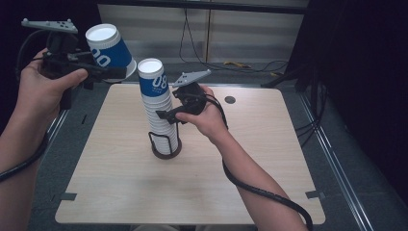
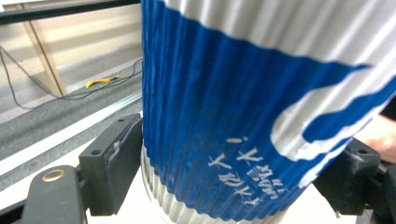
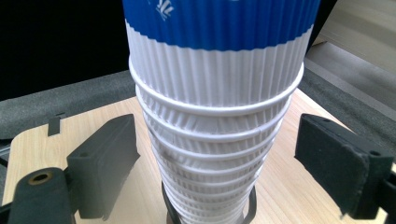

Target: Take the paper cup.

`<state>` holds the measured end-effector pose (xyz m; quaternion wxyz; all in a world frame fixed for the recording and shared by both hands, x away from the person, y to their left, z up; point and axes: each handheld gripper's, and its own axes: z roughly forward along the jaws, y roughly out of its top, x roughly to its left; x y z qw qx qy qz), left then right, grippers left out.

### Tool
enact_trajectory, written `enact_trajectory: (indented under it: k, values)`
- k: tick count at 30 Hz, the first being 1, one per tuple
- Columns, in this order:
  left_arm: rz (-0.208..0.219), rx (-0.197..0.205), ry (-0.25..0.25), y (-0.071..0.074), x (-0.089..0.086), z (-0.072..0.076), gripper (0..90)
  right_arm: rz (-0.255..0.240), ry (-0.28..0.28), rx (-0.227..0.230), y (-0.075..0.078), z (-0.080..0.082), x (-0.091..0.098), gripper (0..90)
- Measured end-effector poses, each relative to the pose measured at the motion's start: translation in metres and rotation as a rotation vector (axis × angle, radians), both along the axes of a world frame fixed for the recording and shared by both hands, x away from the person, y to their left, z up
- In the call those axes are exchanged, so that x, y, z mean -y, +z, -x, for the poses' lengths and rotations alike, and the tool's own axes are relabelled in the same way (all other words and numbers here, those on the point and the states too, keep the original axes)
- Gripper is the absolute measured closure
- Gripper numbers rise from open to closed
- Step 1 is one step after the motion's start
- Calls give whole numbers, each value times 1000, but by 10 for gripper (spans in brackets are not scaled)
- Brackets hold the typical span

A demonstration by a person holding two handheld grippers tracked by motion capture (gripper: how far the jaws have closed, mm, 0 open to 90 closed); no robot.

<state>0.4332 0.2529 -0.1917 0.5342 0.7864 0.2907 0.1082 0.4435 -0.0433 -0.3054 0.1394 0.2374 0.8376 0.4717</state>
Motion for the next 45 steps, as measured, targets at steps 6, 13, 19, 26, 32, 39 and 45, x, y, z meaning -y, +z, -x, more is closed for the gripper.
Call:
enact_trajectory:
  k: [6,13,19,26,32,39,45]
  values:
    - [10,-22,12,-26,-13,3,180,-2,-5,-2,-2,1,4,121]
    - [2,-51,17,-65,-21,9,180,9,3,-5,-9,5,9,122]
    - [4,-73,8,-92,-22,15,180,11,18,-9,-14,10,14,122]
    - [0,-79,8,-110,-22,21,180,19,32,-12,-22,18,23,122]
    - [-35,-80,-17,-125,-15,31,182,39,40,-9,-28,23,32,122]
    - [-76,-88,-64,-148,-1,42,182,39,35,-20,-40,31,47,123]
    - [-98,-109,-103,-165,9,53,183,45,41,-25,-54,39,59,123]
